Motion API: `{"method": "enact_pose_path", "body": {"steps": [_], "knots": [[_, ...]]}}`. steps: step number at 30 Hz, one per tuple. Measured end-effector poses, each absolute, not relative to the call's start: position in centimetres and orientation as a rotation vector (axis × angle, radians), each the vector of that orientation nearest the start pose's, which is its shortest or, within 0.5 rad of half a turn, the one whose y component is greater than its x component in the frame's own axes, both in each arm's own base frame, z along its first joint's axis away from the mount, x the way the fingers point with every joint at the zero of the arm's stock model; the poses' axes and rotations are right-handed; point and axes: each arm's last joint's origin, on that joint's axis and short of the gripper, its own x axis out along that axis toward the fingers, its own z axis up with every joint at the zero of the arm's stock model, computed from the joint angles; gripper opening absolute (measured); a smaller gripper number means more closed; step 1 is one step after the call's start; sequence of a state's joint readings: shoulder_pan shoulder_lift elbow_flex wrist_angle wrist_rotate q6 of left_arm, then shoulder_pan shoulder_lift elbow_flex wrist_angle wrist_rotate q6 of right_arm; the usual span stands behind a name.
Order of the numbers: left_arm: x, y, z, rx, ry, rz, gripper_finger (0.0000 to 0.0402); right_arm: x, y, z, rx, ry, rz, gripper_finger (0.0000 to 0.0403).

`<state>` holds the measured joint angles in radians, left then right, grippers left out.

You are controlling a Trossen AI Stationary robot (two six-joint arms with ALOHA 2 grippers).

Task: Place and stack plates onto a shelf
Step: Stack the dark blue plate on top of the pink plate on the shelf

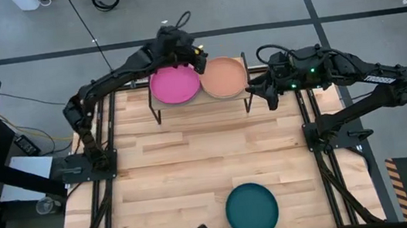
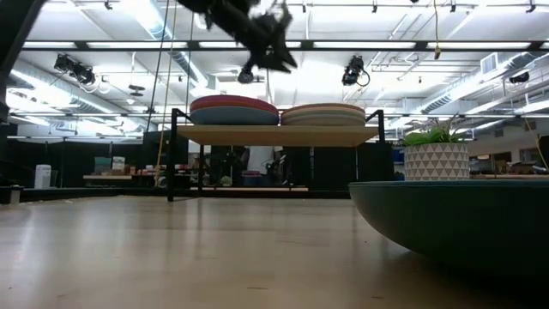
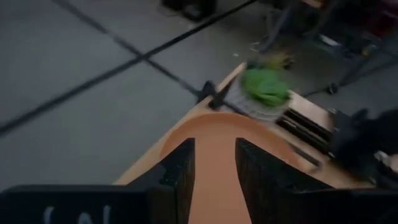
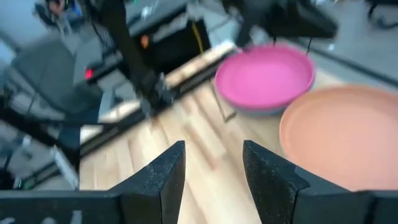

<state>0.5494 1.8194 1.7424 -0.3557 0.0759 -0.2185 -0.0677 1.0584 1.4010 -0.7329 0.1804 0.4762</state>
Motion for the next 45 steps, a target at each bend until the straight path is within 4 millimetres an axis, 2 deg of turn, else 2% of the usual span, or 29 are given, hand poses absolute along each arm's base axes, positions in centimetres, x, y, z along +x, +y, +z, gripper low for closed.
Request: {"method": "enact_pose_path", "body": {"steps": [7,10,13,16,21,27,36,45], "knots": [[34.5,14.5,40.6,-0.088,0.397,0.316,0.0110,18.4,-1.5,42.3,0.478,0.479,-0.324,0.0168],[34.5,11.2,41.1,0.023,0.442,0.213,0.0105,18.2,-1.2,41.9,0.477,0.522,-0.318,0.0168],[34.8,8.4,40.7,0.072,0.512,0.132,0.0103,18.2,-1.0,41.3,0.468,0.584,-0.320,0.0168],[35.3,6.0,39.1,0.087,0.575,0.058,0.0103,18.6,-0.8,39.9,0.477,0.645,-0.322,0.0168],[35.7,1.9,34.4,0.025,0.636,-0.027,0.0103,20.0,0.0,36.7,0.557,0.776,-0.277,0.0168],[34.1,-2.0,31.0,-0.115,0.570,-0.040,0.0103,22.0,2.1,33.1,0.607,0.944,-0.221,0.0168],[30.0,-4.8,27.9,-0.198,0.600,0.110,0.0103,25.7,6.2,28.2,0.533,1.199,-0.174,0.0168],[25.1,-6.8,23.7,-0.298,0.631,0.245,0.0103,27.4,9.9,24.2,0.511,1.386,-0.097,0.0168]]}}
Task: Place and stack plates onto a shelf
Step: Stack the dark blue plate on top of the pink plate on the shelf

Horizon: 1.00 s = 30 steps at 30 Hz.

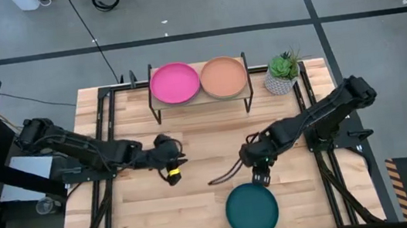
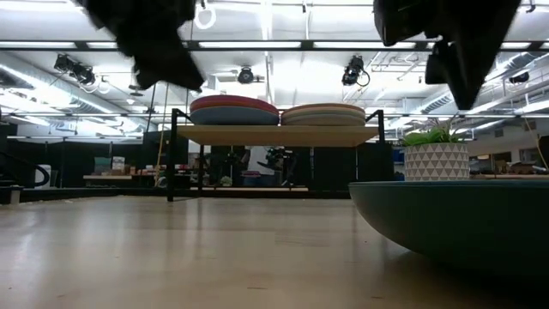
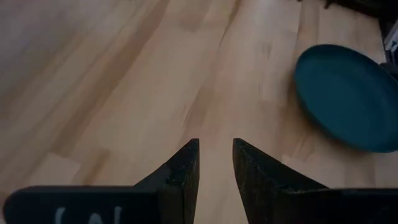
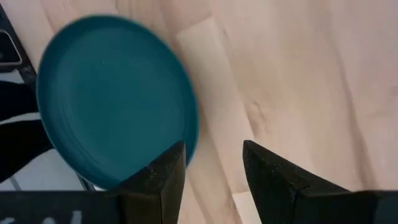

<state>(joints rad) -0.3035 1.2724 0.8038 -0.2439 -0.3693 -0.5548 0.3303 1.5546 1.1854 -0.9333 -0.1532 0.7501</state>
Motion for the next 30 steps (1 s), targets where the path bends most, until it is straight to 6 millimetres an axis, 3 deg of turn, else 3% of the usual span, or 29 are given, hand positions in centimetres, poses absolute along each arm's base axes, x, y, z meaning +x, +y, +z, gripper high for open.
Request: {"method": "enact_pose_path", "body": {"steps": [4,13,22,30], "knots": [[23.7,-7.2,22.1,-0.359,0.663,0.282,0.0103,27.7,11.3,22.9,0.500,1.425,-0.098,0.0168],[22.7,-8.0,21.5,-0.349,0.697,0.310,0.0103,28.5,13.9,19.7,0.523,1.523,-0.108,0.0168],[22.4,-8.0,21.5,-0.320,0.715,0.309,0.0103,29.1,14.7,17.0,0.544,1.603,-0.094,0.0160],[22.0,-7.9,22.2,-0.338,0.687,0.310,0.0103,27.7,14.1,14.7,0.654,1.599,-0.085,0.0149]]}}
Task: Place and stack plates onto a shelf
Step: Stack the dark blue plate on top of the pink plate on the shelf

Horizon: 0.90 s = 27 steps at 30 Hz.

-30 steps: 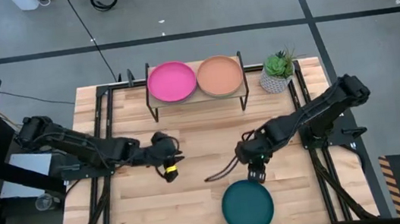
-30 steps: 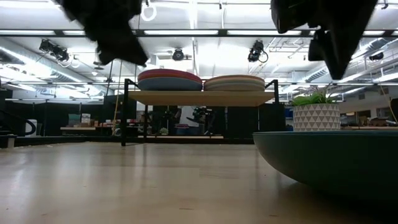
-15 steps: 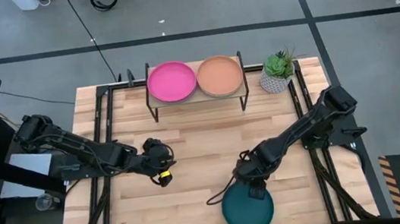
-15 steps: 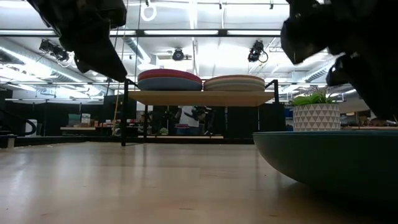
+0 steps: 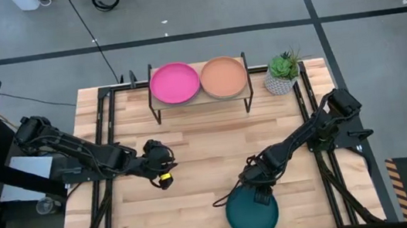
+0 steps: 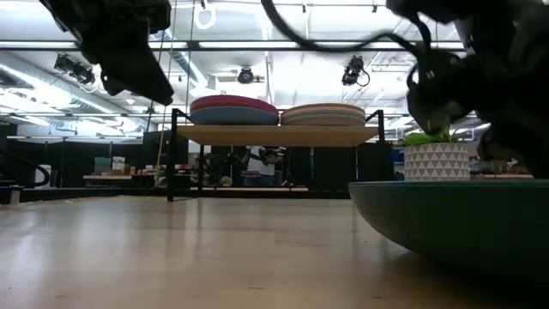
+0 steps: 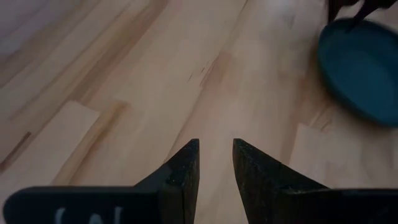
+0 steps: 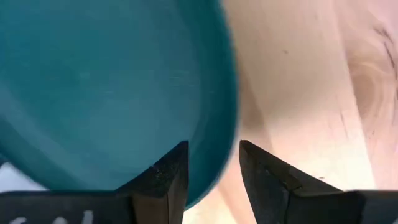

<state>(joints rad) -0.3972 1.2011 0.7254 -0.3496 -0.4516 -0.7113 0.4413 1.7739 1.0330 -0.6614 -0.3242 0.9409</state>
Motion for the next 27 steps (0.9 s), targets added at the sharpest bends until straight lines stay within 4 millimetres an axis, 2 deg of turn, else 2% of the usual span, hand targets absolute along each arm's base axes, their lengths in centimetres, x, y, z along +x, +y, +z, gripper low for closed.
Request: {"method": "enact_pose_path", "body": {"steps": [7,15,17,19,22,27], "knots": [[22.2,-8.0,22.3,-0.359,0.671,0.298,0.0103,26.7,14.0,13.6,0.635,1.623,-0.115,0.0115],[22.7,-8.1,22.9,-0.415,0.606,0.260,0.0103,27.1,13.7,13.8,0.691,1.620,-0.093,0.0018],[23.1,-8.1,23.2,-0.462,0.590,0.206,0.0103,27.4,13.4,14.0,0.713,1.627,-0.089,0.0014],[23.4,-8.0,23.5,-0.519,0.586,0.154,0.0103,27.8,13.0,14.6,0.734,1.613,-0.094,0.0019],[23.6,-7.4,23.4,-0.618,0.598,0.165,0.0103,28.5,11.8,16.1,0.772,1.543,-0.142,0.0025],[23.9,-6.8,23.6,-0.744,0.597,0.169,0.0104,28.6,8.9,20.0,0.778,1.387,-0.346,0.0015]]}}
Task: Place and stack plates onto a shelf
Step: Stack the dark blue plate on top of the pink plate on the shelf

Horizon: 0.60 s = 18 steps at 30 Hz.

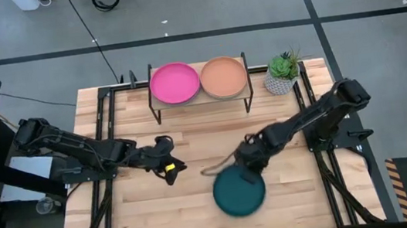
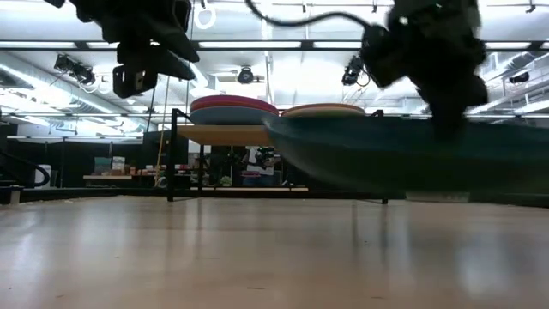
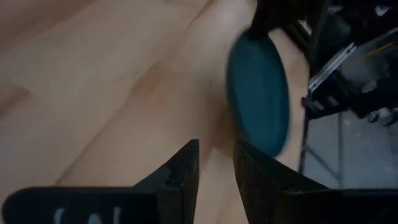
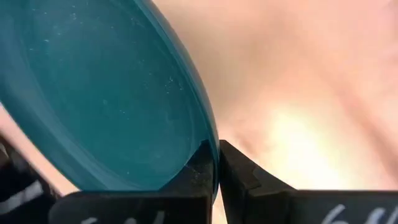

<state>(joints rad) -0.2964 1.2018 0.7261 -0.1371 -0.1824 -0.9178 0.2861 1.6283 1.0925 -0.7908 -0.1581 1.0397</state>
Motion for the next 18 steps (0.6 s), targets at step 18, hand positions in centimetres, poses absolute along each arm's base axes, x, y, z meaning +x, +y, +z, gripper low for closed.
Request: {"method": "enact_pose_path", "body": {"steps": [18], "knots": [[25.8,-4.6,25.0,-0.890,0.360,0.189,0.0266,27.3,3.2,27.6,0.862,0.944,-0.535,0.0020]]}}
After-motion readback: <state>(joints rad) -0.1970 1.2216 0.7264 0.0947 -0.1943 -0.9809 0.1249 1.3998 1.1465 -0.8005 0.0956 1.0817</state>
